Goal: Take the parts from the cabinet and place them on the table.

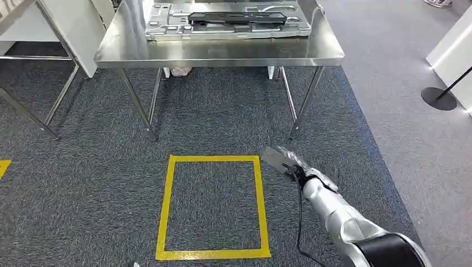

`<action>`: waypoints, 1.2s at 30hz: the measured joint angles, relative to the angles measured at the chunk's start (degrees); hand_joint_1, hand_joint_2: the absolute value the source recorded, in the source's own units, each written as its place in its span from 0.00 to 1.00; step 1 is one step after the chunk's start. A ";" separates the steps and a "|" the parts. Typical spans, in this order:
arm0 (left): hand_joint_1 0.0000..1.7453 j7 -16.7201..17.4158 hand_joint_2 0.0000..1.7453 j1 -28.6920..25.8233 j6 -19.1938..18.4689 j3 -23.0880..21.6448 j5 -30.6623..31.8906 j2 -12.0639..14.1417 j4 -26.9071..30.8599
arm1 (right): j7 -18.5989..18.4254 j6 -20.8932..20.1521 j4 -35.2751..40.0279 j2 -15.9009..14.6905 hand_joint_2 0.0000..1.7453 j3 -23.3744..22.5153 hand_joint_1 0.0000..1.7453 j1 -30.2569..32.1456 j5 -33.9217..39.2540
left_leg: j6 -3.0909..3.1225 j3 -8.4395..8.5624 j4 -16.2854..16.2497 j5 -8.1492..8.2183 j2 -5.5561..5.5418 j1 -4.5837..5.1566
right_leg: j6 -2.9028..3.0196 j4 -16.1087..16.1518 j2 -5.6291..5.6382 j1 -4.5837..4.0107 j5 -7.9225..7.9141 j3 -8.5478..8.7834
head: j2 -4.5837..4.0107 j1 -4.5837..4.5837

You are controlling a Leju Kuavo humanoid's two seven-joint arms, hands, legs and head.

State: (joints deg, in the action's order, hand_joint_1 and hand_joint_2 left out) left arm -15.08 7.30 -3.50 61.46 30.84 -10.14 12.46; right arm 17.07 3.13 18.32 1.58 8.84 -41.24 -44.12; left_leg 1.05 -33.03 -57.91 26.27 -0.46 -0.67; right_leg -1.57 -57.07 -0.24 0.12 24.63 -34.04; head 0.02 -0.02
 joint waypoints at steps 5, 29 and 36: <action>0.00 -0.37 1.00 -0.45 -0.11 0.39 -0.33 0.07 0.00 | -4.91 -3.57 -1.73 -0.29 0.00 -6.07 0.00 6.34 4.78 | 0.77 -0.50 0.21 -0.49 0.09 0.00 | -1.21 -16.95 0.11 0.48 9.00 -7.63 | -0.02 0.41; 0.00 3.02 1.00 -0.60 -0.75 0.55 2.14 0.79 0.00 | -20.11 -8.27 -6.60 3.34 0.00 -32.93 0.00 33.63 24.60 | -0.52 2.77 0.64 2.30 0.10 0.53 | 1.01 0.20 0.21 -0.36 0.84 1.25 | 0.00 0.09; 0.00 5.48 1.00 -0.01 -3.45 0.24 2.29 0.74 0.00 | -21.58 -7.37 -6.93 4.04 1.00 -37.19 0.00 35.86 25.95 | 0.98 2.24 1.22 1.01 0.46 0.21 | -1.02 -17.41 0.24 0.52 10.43 -6.30 | 0.00 0.76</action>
State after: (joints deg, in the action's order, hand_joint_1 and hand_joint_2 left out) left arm -9.59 7.28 -6.95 61.70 33.14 -9.40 12.46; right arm -4.50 -4.24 11.39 5.62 -28.35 -5.38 -18.16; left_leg 2.03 -30.79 -56.69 27.28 0.00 -0.46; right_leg -2.59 -74.48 0.00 0.64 35.06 -40.34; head 0.02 0.74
